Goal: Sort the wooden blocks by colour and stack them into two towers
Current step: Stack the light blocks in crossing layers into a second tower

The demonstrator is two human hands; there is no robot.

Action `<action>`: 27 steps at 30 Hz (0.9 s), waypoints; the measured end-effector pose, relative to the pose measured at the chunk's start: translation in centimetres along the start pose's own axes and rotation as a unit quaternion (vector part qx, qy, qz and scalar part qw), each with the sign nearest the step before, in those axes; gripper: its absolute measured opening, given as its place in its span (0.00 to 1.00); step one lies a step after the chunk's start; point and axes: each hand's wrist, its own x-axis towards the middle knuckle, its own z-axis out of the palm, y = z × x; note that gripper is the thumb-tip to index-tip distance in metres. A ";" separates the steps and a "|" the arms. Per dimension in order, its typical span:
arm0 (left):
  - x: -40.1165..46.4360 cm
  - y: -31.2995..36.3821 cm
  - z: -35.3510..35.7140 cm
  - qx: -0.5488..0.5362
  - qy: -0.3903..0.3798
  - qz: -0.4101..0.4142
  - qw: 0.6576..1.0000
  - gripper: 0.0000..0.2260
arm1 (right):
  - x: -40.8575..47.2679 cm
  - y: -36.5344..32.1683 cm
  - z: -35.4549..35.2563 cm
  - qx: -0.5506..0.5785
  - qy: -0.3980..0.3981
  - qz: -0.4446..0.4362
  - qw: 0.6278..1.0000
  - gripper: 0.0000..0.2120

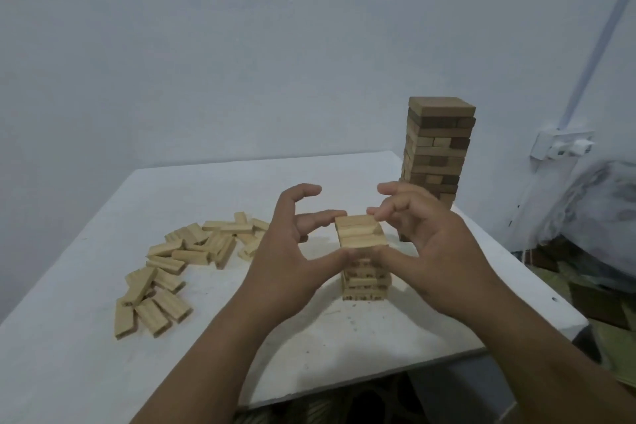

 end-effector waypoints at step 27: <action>-1.2 0.5 6.9 -0.328 0.016 -0.212 0.920 0.42 | -1.6 1.6 5.5 0.269 0.052 0.286 0.918 0.35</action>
